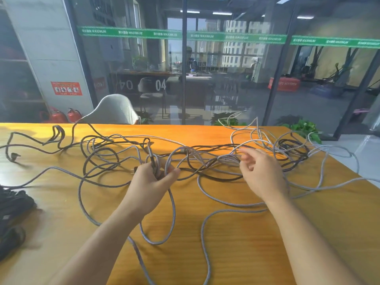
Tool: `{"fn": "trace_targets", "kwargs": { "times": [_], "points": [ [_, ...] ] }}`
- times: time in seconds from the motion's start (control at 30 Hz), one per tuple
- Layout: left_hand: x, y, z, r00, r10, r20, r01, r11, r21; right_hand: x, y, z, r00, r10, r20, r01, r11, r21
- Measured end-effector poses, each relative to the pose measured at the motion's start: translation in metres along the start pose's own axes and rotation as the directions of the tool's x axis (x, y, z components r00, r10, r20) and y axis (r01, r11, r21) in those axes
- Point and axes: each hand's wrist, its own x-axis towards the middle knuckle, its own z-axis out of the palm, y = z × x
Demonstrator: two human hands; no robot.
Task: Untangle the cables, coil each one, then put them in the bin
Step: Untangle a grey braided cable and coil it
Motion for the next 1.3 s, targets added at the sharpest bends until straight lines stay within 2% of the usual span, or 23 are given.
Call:
{"fn": "trace_targets", "kwargs": {
  "times": [0.07,0.13,0.2,0.3,0.4,0.47,0.5,0.57,0.6,0.63,0.7,0.87,1.07,1.2,1.27,1.3],
  "points": [
    [-0.002,0.001,0.001,0.999,0.01,0.053,-0.009,1.0,-0.021,-0.007,-0.027,-0.004,0.985,-0.169,-0.026,0.17,0.955,0.242],
    [-0.005,0.004,0.001,0.99,0.043,0.136,-0.039,0.999,-0.035,-0.019,-0.058,-0.004,0.942,-0.327,0.072,0.275,0.877,0.393],
    [-0.007,0.007,0.003,0.964,0.089,0.252,-0.079,0.996,-0.052,-0.033,-0.08,0.002,0.873,-0.453,0.18,0.344,0.834,0.432],
    [-0.008,0.01,0.003,0.934,0.115,0.339,-0.083,0.991,-0.109,-0.044,-0.091,0.01,0.823,-0.533,0.198,0.398,0.788,0.469],
    [-0.007,0.011,-0.002,0.939,0.105,0.328,-0.045,0.982,-0.184,-0.043,-0.087,0.011,0.866,-0.473,0.163,0.315,0.768,0.558],
    [-0.006,0.012,-0.006,0.947,0.06,0.317,0.032,0.96,-0.277,-0.037,-0.081,0.006,0.902,-0.375,0.214,0.204,0.806,0.555],
    [-0.005,0.012,-0.008,0.942,0.028,0.335,0.095,0.934,-0.344,-0.035,-0.078,0.003,0.895,-0.343,0.286,0.161,0.846,0.509],
    [-0.003,0.014,-0.009,0.917,-0.016,0.398,0.211,0.866,-0.453,-0.033,-0.073,0.002,0.826,-0.302,0.476,0.115,0.917,0.382],
    [-0.002,0.015,-0.009,0.908,-0.021,0.419,0.239,0.848,-0.474,-0.034,-0.074,0.003,0.791,-0.29,0.539,0.082,0.923,0.377],
    [-0.002,0.016,-0.009,0.899,-0.026,0.437,0.252,0.847,-0.467,-0.036,-0.076,0.005,0.774,-0.289,0.563,0.031,0.906,0.423],
    [-0.004,0.015,-0.006,0.88,-0.034,0.474,0.258,0.872,-0.416,-0.04,-0.081,0.009,0.788,-0.295,0.54,-0.066,0.832,0.551],
    [-0.005,0.017,-0.005,0.823,-0.017,0.567,0.239,0.917,-0.319,-0.047,-0.086,0.015,0.822,-0.307,0.48,-0.082,0.77,0.632],
    [-0.007,0.017,-0.006,0.747,0.005,0.665,0.212,0.946,-0.245,-0.049,-0.088,0.018,0.849,-0.301,0.434,-0.069,0.752,0.656],
    [-0.005,0.015,-0.005,0.82,-0.01,0.572,0.226,0.925,-0.307,-0.047,-0.089,0.018,0.85,-0.281,0.446,-0.052,0.798,0.601],
    [-0.004,0.014,-0.005,0.871,-0.035,0.49,0.247,0.893,-0.376,-0.044,-0.087,0.014,0.813,-0.298,0.5,0.011,0.867,0.499],
    [-0.002,0.014,-0.006,0.891,-0.05,0.45,0.257,0.874,-0.413,-0.043,-0.086,0.01,0.771,-0.318,0.551,0.075,0.905,0.419]
  ]
}}
